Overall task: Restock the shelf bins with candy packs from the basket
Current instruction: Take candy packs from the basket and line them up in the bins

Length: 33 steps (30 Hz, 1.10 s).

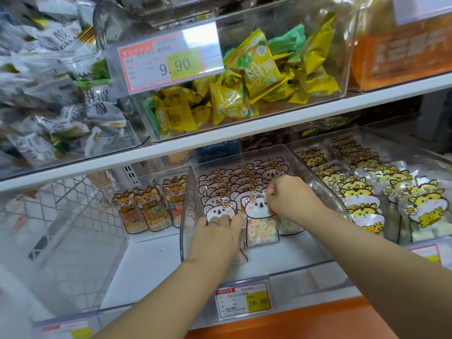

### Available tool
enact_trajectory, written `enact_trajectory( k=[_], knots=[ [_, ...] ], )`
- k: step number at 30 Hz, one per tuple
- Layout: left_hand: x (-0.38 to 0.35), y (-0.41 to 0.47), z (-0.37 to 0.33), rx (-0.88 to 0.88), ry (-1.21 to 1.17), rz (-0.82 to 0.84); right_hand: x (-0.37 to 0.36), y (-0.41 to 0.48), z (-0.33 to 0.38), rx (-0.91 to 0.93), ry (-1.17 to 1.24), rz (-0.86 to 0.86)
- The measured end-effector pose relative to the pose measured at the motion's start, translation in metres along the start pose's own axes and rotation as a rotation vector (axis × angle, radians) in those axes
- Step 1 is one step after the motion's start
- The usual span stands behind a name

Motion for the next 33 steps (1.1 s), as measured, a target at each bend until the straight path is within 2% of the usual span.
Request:
enact_trajectory(
  k=[5,12,18,21,24,27,29,33],
  knots=[
    [-0.001,-0.005,0.004,0.0,-0.017,0.017,-0.006,-0.009,0.01,0.021,-0.059,-0.034],
    [0.0,0.006,0.018,0.164,-0.053,-0.05,-0.014,-0.018,0.026,0.087,-0.12,-0.047],
    [0.003,0.0,0.015,0.137,-0.034,-0.082,0.019,-0.021,0.03,0.137,-0.133,-0.258],
    [0.001,-0.001,0.014,0.12,-0.033,-0.054,0.033,-0.018,0.029,0.136,-0.07,-0.295],
    [0.002,0.002,0.017,0.139,-0.053,-0.038,0.035,-0.015,0.025,0.116,-0.035,-0.229],
    [0.002,0.004,0.02,0.166,-0.06,-0.037,0.035,-0.018,0.026,0.097,-0.163,-0.161],
    [0.003,0.004,0.023,0.195,-0.054,-0.059,0.036,-0.018,0.032,0.088,-0.21,-0.069],
    [0.006,0.006,0.026,0.219,-0.038,-0.057,0.043,-0.027,0.045,0.091,-0.141,0.135]
  ],
)
Point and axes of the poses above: each hand's wrist, its own y-axis towards the middle knuckle, its own x-axis out of the back of the hand, z = x × y, the point moved 9 cm from there along y, towards the middle knuckle, and after that the axes turned 1 degree about -x, right-handed, at the moved point
